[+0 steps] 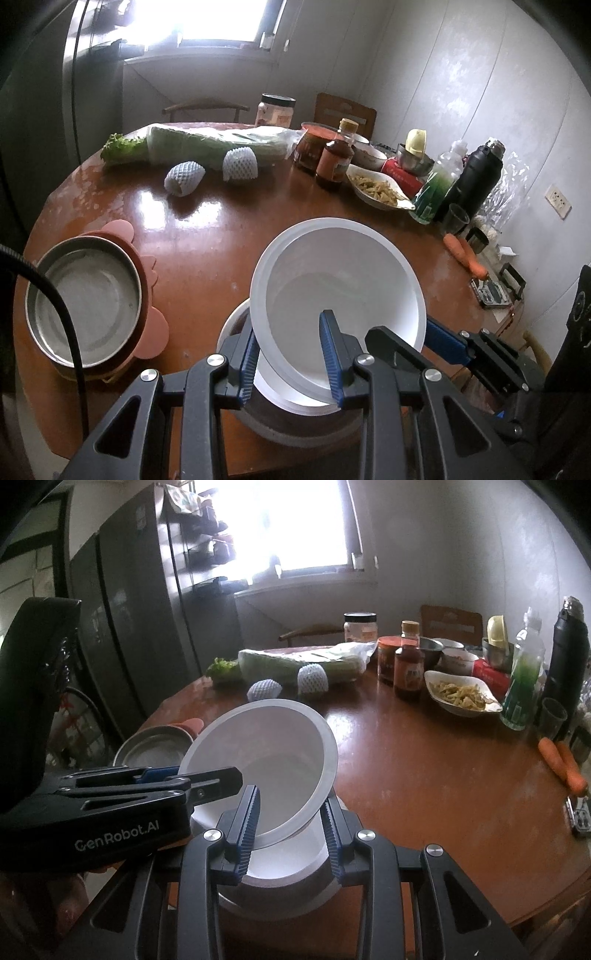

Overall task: Organize plates and bowls
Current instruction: 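Lower the printed bowl into the white bowl inside the steel bowl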

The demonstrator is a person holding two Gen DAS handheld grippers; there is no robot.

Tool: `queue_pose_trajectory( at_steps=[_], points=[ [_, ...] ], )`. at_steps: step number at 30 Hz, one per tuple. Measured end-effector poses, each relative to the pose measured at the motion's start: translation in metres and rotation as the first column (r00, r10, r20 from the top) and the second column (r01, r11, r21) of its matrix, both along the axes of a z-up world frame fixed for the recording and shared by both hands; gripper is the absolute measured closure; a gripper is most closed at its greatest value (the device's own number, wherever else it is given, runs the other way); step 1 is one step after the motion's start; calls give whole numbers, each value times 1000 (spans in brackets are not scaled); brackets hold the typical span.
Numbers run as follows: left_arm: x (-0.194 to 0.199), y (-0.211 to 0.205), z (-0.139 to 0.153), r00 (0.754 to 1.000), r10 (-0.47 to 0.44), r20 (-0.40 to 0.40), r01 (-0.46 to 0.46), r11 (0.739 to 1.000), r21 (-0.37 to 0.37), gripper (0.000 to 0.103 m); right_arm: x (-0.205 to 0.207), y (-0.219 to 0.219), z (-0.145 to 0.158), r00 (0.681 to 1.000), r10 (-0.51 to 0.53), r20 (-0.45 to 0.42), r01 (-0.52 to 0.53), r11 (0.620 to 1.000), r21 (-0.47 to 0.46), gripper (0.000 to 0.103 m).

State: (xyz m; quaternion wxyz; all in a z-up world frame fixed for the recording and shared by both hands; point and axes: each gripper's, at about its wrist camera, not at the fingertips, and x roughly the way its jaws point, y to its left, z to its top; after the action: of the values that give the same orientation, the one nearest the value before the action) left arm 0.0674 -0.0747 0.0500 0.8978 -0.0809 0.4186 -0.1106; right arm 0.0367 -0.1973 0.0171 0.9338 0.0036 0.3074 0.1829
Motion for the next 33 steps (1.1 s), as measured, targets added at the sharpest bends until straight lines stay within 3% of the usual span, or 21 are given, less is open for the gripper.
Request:
queue_pose_trajectory(
  at_steps=[21, 33],
  points=[
    [5, -3, -33, 997, -4, -77, 6, 999, 39, 72, 1, 0, -29, 997, 10, -74, -11, 1000, -10, 68],
    [2, -5, -36, 999, 4, -54, 1, 997, 82, 72, 5, 1, -35, 996, 15, -88, -16, 1000, -12, 68]
  ],
)
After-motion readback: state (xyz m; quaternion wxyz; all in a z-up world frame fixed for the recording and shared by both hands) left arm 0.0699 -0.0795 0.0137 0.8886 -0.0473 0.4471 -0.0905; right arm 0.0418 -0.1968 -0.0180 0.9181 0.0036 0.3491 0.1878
